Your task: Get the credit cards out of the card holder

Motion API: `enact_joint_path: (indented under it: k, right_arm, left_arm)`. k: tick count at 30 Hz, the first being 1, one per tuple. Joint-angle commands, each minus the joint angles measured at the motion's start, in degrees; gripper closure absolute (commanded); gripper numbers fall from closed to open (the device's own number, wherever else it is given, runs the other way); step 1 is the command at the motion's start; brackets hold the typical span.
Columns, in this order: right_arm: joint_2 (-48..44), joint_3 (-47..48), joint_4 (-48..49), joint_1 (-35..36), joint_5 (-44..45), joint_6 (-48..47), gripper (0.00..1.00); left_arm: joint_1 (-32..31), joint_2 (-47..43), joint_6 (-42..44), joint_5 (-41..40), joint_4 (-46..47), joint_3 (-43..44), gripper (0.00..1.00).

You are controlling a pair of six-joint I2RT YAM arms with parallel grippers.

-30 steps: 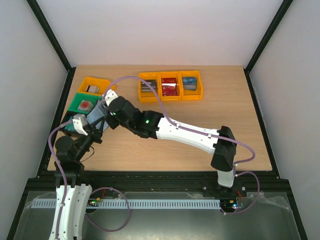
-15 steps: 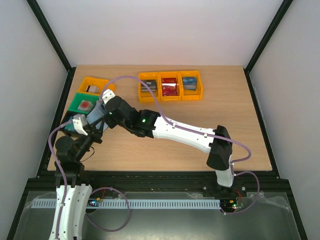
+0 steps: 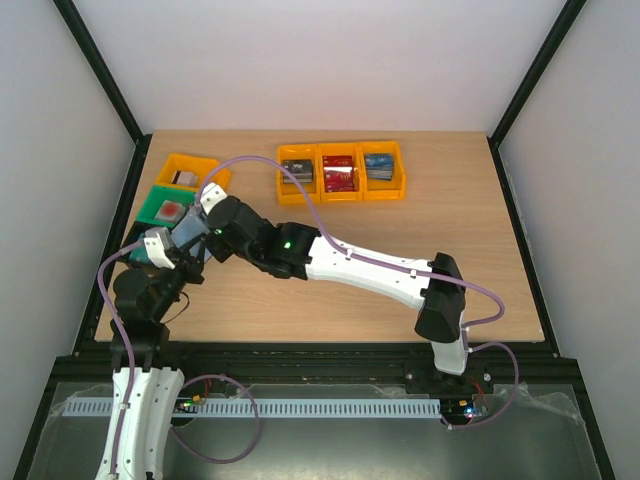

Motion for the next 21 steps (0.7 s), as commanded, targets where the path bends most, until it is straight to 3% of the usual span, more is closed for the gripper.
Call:
enact_joint_path:
  k: [1,15,21]
  right_arm:
    - [-3.7,0.9,-0.3,0.6,2.5,-0.3,0.98]
    - [-4.4,2.6,0.9,0.1,4.8,-1.2,0.98]
    - [-11.0,-0.9,-0.5,-7.2,0.1,-0.2,0.98]
  left_arm:
    - [-0.2,0.0,-0.3,-0.8,1.2,-0.3,0.98]
    - [-0.5,0.1,-0.5,-0.8,1.4,-0.5,0.98]
    - [-0.6,0.1,-1.4,4.9,3.6,-1.1,0.98]
